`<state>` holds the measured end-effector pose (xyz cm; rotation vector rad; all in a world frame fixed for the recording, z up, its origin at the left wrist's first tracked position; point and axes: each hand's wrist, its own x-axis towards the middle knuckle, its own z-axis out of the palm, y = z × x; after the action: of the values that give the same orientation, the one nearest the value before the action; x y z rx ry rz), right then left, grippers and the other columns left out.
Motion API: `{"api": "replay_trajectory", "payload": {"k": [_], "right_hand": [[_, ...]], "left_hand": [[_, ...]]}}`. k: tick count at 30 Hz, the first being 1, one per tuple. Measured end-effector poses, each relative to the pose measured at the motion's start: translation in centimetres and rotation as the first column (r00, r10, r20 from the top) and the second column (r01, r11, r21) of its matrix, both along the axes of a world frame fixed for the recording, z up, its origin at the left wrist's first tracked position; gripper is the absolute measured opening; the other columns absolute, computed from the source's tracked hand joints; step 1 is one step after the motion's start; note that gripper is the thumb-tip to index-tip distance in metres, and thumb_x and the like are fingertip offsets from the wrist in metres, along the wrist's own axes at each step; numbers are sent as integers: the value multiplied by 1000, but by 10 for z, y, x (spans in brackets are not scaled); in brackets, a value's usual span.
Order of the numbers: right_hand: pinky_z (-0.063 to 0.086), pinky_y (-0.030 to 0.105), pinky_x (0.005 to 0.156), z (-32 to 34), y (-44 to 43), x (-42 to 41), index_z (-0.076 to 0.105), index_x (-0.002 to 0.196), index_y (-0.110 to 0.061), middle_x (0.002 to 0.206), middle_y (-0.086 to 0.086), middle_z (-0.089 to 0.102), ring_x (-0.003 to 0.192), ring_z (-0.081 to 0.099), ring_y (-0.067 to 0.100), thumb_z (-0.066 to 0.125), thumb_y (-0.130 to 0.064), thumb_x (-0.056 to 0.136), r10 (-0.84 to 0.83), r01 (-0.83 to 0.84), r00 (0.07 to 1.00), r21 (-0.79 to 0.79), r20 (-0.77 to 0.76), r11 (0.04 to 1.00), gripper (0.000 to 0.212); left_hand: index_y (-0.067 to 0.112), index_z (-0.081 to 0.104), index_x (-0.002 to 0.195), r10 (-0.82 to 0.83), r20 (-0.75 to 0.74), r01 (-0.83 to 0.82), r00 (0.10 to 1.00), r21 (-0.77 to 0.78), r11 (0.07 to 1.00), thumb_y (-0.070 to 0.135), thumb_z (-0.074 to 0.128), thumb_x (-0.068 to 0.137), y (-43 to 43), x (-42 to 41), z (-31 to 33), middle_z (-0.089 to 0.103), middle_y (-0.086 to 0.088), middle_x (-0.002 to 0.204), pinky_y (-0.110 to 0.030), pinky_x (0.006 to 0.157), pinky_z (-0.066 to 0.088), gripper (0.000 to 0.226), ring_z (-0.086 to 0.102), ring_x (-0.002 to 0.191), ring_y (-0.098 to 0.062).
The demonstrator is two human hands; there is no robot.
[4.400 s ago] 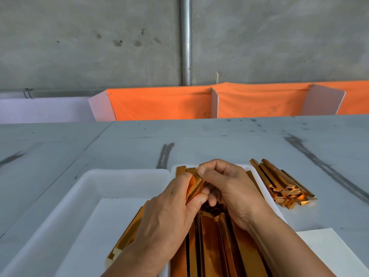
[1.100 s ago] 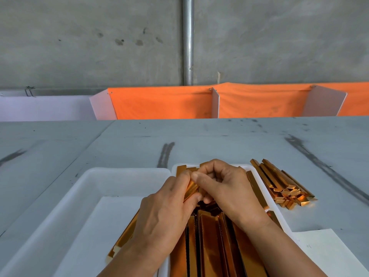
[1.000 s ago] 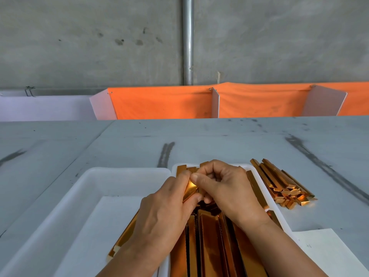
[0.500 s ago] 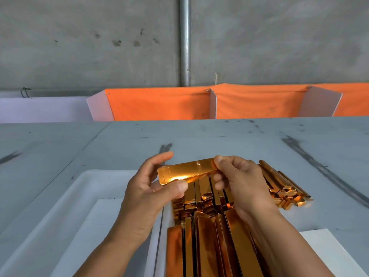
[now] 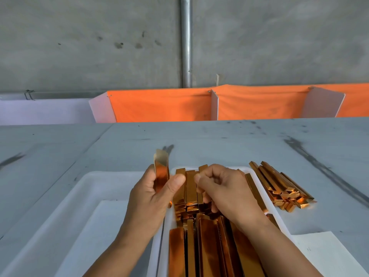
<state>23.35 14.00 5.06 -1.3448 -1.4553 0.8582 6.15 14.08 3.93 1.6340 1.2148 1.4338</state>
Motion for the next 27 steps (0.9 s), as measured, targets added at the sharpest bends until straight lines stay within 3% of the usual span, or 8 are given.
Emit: {"api": "replay_trajectory", "payload": {"k": [3,5,10,13,16,19,23,27], "right_hand": [[48,23,48,2,-2,-1,68,78,-30,66,10,65,49,54,9,66,-32,92,40,-36,999,97,-36,995,14],[47,24,50,2,-5,-3,68,81,-33,66,7,63,50,52,9,65,-33,90,75,-66,996,170,-46,983,9],[50,26,54,4,-11,-8,72,83,-34,67,-6,67,57,56,20,67,-21,91,90,-85,996,315,-3,945,16],[48,11,61,3,-10,-9,72,91,-36,75,-17,70,65,63,5,68,-21,91,21,-43,997,319,70,947,16],[46,7,65,1,-8,-8,76,101,-28,79,-19,68,74,63,-4,68,-24,91,-49,6,988,285,144,959,13],[48,10,62,1,-7,-7,76,98,-32,82,-18,67,72,63,-1,68,-27,90,-31,-4,990,247,137,969,12],[48,15,60,1,-6,-8,75,88,-39,95,-16,61,62,59,2,69,-30,89,87,-84,996,111,-18,990,10],[52,25,71,1,-1,-6,71,79,-31,103,-13,57,81,61,7,69,-32,89,50,-58,995,85,85,995,10]], "left_hand": [[25,49,85,103,-208,-104,973,7,995,71,47,73,1,2,-5,60,-3,66,-11,55,48,48,65,66,-3],[29,42,82,170,-320,-164,932,46,985,74,40,73,2,3,-7,47,2,55,-11,46,41,46,57,55,1],[30,35,75,239,-582,-226,777,96,969,80,29,71,3,4,-10,42,9,57,-13,43,29,50,45,47,-6],[30,31,75,230,-647,-242,727,73,968,77,32,74,3,6,-11,42,10,61,-14,48,26,47,44,51,-7],[31,28,75,237,-688,-237,686,97,967,78,27,73,1,9,-13,42,12,63,-15,48,26,47,44,52,-6],[34,27,75,236,-709,-215,665,121,969,81,17,69,-2,11,-14,44,12,63,-14,48,25,48,45,53,-4],[33,28,79,282,-731,-208,622,193,959,82,6,65,-1,10,-15,45,12,63,-14,46,25,55,46,53,-2],[33,28,83,325,-765,-171,556,277,945,82,3,67,-3,11,-17,41,14,62,-12,46,22,57,42,50,-2]]}}
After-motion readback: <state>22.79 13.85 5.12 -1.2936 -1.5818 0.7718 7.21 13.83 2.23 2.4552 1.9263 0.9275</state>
